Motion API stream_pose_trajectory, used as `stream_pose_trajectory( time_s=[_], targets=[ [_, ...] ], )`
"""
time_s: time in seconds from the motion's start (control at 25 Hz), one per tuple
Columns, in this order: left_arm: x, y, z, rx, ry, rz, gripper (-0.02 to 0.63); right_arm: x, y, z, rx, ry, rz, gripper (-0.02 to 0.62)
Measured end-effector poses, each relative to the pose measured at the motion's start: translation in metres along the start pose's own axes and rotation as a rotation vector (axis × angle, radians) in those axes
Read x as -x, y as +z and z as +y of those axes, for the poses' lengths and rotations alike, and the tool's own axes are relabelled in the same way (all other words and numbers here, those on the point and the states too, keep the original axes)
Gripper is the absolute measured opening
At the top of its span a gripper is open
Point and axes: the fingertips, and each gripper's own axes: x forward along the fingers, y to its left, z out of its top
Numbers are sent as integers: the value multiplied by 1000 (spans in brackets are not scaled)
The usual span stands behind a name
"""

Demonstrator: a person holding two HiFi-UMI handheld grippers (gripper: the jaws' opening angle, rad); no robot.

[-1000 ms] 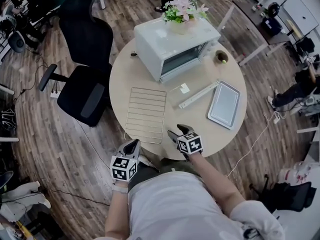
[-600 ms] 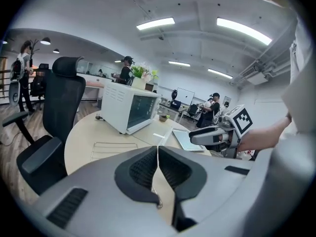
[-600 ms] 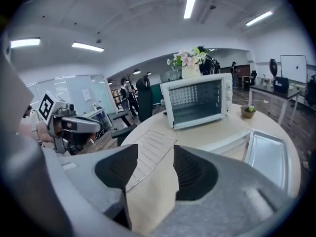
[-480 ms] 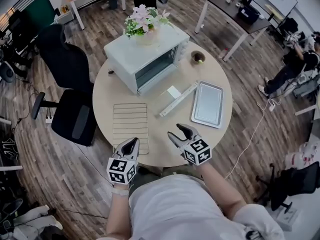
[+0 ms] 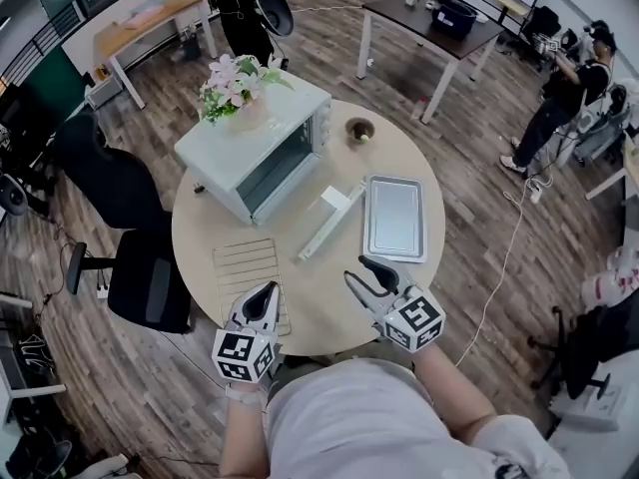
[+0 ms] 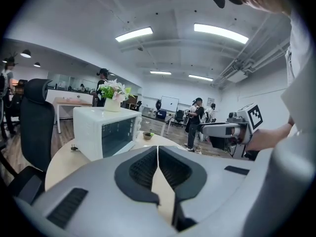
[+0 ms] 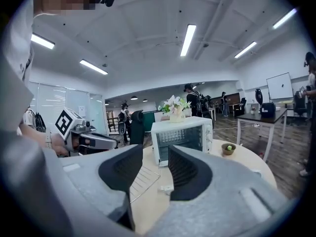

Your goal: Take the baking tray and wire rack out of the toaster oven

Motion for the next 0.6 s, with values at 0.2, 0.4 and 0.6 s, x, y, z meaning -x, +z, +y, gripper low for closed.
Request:
stream_pose_trajectory(
  time_s=[0.2, 0.4, 0.6],
  targets=[
    [-9, 24, -13, -27, -34, -42, -8, 21, 19, -4, -2, -26, -48, 164],
    [-10, 44, -24, -58, -67, -79, -8, 35, 29, -2, 19, -33, -71, 164],
    [-7, 60, -33, -84, -92, -118, -8, 42, 34, 2, 34, -36, -87, 164]
  ],
)
